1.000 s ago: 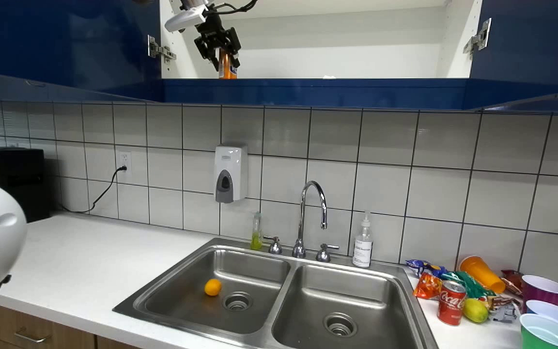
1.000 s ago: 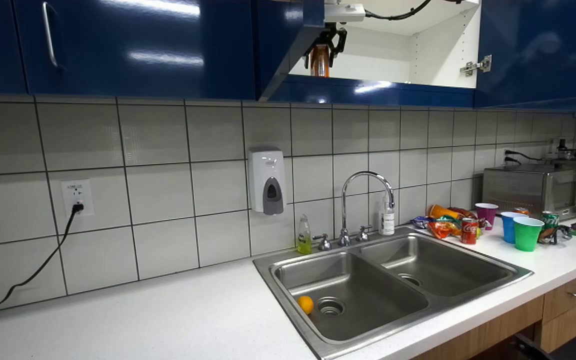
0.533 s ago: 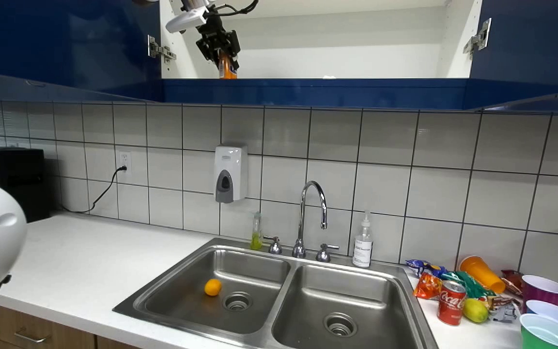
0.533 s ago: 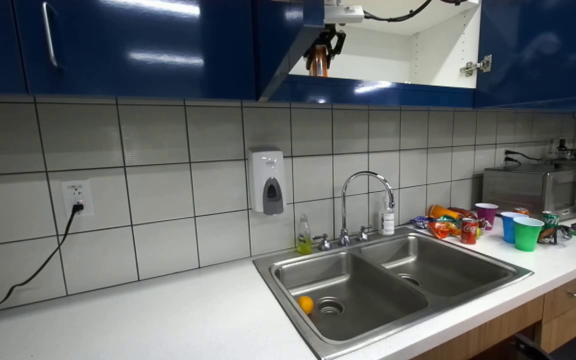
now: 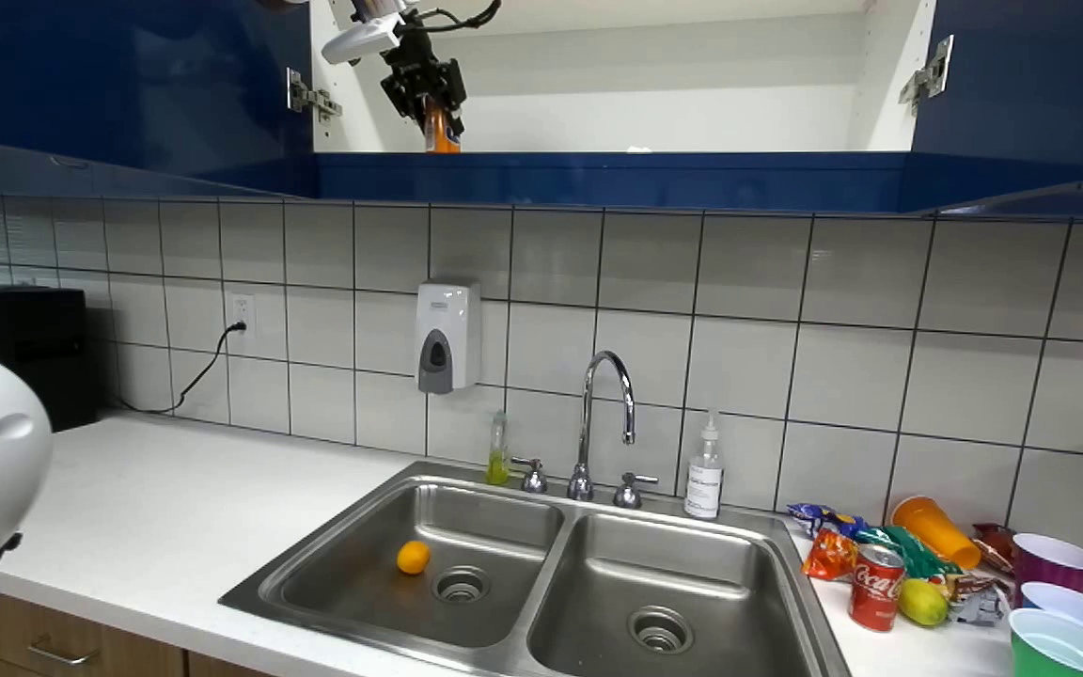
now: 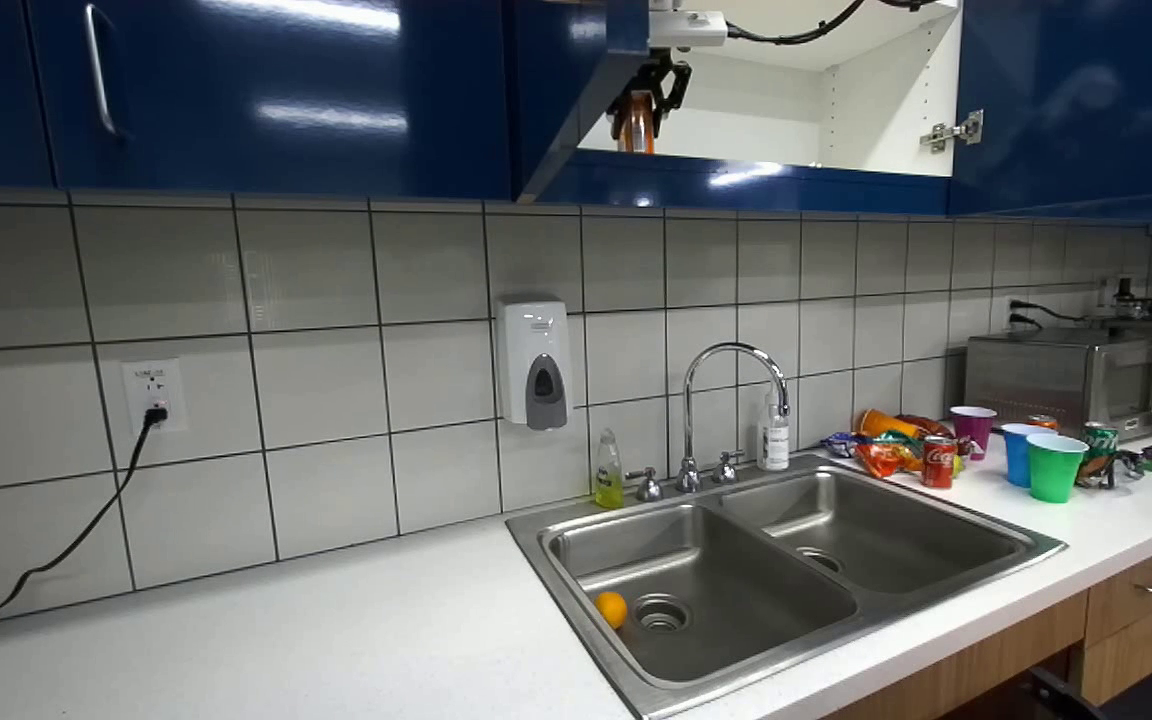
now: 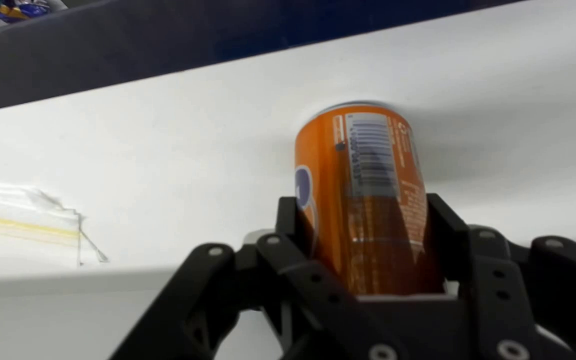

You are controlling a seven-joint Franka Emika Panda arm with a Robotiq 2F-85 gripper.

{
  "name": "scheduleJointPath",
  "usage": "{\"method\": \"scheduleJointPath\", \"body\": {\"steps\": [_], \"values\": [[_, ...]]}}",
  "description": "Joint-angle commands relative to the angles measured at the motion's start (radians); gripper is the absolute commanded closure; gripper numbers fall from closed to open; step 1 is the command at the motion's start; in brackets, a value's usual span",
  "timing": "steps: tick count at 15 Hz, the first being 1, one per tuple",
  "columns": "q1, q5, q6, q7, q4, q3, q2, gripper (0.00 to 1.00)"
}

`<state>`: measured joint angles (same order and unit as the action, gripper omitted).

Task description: Put the orange can in the sink on the left.

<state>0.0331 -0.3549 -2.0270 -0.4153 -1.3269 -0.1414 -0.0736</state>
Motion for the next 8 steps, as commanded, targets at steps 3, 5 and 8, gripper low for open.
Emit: {"method": "scheduleJointPath", "body": {"steps": [3,5,8], "values": [[0.011,-0.037,0.009,-0.038,0.023,-0.003,0.015,0.62],[0.013,-0.042,0.011,-0.042,0.026,-0.003,0.02,0.62],[0.016,-0.049,0.011,-0.047,0.028,-0.003,0.029,0.62]]}}
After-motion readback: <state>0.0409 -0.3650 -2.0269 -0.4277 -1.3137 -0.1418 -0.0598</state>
